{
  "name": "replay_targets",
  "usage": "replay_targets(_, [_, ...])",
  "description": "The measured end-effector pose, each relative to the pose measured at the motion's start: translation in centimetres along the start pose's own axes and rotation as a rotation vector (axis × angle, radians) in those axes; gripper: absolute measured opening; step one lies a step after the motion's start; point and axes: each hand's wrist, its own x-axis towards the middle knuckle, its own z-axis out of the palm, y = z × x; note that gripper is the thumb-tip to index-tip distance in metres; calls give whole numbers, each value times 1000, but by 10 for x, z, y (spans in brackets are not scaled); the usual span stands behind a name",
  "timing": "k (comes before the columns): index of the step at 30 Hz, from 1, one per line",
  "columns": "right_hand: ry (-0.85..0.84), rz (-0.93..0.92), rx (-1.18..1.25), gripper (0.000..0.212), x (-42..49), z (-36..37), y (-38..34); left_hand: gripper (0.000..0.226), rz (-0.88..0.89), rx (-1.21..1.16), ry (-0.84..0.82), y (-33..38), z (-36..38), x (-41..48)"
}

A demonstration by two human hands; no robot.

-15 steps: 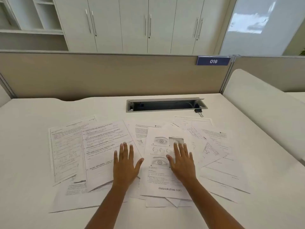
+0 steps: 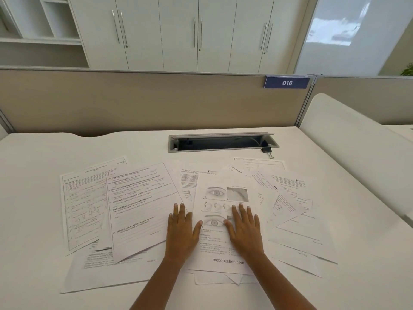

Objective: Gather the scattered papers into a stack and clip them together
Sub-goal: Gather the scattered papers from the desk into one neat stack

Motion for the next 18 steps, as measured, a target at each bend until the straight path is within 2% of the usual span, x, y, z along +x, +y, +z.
replay_targets(3, [24,6,3,109,-1,1,-1,56,-100,-163,18,11,-2,4])
replay_targets(8, [-27,-7,0,114,-3,-6,-1,39,-210,-458,73,17,0,16])
replay_targets(10, [-34,11,82,95,-4,-13,-3,27,-192,-577,139,19,-2,16])
replay_targets(13, [33,83,345,56,-4,-26,-2,21,-200,-723,171,19,-17,15])
replay_targets(16, [188,171,529,51,-4,-38,5,20,-268,-911,230,13,-31,19])
replay_targets(18, [189,280,669,51,-5,-47,7,19,-322,-1025,249,7,-37,23])
